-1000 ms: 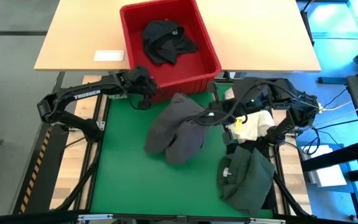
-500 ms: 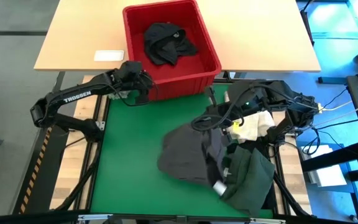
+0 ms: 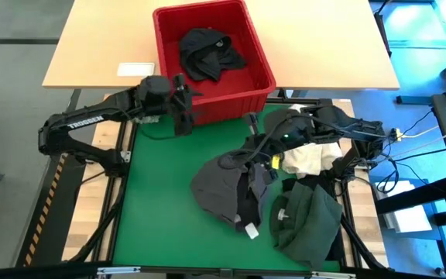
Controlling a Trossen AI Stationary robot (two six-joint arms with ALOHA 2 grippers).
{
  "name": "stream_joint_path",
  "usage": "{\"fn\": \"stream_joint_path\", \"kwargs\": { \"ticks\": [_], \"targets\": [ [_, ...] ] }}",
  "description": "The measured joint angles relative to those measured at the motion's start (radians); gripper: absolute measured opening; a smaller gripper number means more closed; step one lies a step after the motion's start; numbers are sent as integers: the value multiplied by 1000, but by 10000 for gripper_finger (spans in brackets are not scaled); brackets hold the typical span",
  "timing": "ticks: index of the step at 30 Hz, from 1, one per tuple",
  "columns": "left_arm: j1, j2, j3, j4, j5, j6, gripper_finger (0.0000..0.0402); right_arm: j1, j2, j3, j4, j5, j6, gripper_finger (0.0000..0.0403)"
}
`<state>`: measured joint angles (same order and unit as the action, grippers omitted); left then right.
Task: Fold laundry
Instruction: Fold the gray pants
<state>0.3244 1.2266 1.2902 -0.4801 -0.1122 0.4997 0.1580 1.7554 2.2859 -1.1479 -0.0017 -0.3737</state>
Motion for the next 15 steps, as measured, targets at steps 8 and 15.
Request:
{"fn": "stream_joint_path", "kwargs": {
  "ticks": [8,15],
  "targets": [
    [-267,-2,42,-61,-144,-38,235,-85,-1,-109,42,-17,15,0],
    [-475,-6,42,-170,-321,-293,235,-149,0,-198,93,-45,35,0]
  ]
}}
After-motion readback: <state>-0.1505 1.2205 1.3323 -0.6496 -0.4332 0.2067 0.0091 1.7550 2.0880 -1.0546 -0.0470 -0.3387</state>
